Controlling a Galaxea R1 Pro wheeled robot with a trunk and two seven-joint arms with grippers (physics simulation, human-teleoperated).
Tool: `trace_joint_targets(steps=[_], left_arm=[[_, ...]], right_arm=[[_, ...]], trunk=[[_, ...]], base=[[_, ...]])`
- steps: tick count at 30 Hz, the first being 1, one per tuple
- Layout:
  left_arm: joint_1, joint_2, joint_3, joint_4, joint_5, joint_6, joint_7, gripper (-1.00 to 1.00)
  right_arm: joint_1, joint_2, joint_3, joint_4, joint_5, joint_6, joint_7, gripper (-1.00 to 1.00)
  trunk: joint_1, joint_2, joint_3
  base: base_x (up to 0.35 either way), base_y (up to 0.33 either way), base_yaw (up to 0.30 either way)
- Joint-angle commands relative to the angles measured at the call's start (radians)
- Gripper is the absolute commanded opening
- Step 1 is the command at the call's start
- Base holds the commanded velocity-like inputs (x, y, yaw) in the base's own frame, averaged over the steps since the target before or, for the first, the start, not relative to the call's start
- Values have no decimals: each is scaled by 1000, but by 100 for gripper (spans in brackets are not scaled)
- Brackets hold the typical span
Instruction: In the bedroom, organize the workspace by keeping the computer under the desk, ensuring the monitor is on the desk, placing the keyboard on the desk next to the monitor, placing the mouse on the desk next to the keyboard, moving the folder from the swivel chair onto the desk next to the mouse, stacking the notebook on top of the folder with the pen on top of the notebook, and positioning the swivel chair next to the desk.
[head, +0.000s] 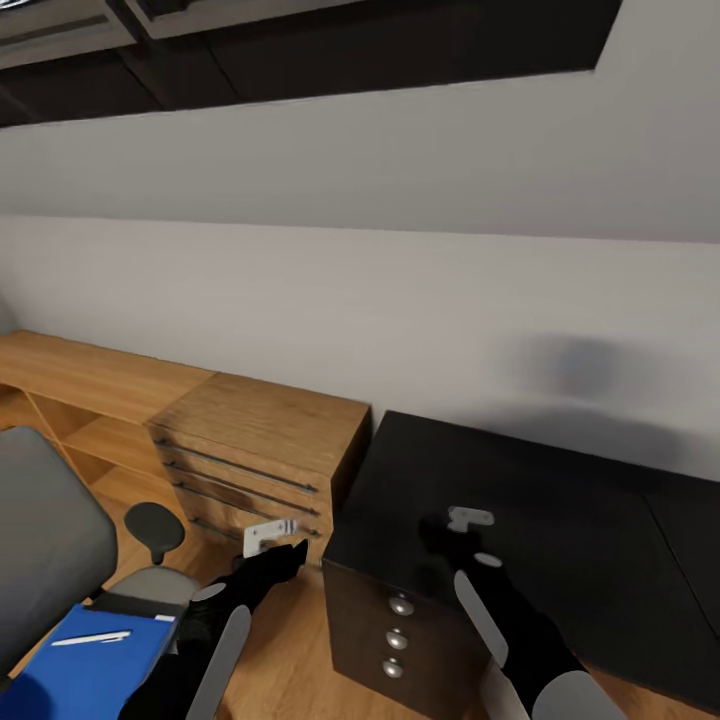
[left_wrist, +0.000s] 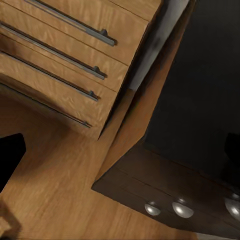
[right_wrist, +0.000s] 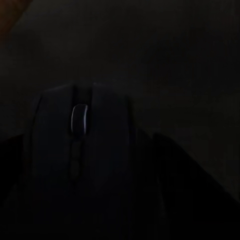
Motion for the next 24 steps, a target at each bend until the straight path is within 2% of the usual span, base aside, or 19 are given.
trace_joint_targets(steps=[1, 24], left_arm=[[-1, 0, -1, -1, 10, 3, 9, 100], [-1, 0, -1, 0, 10, 3, 9, 100]], right_arm=[[0, 0, 3, -2, -12, 3, -5, -100], [0, 2, 0, -1, -12, 3, -5, -100]], trunk=[[0, -1, -2], [0, -1, -22]], base=[[0, 0, 247], [0, 0, 239]])
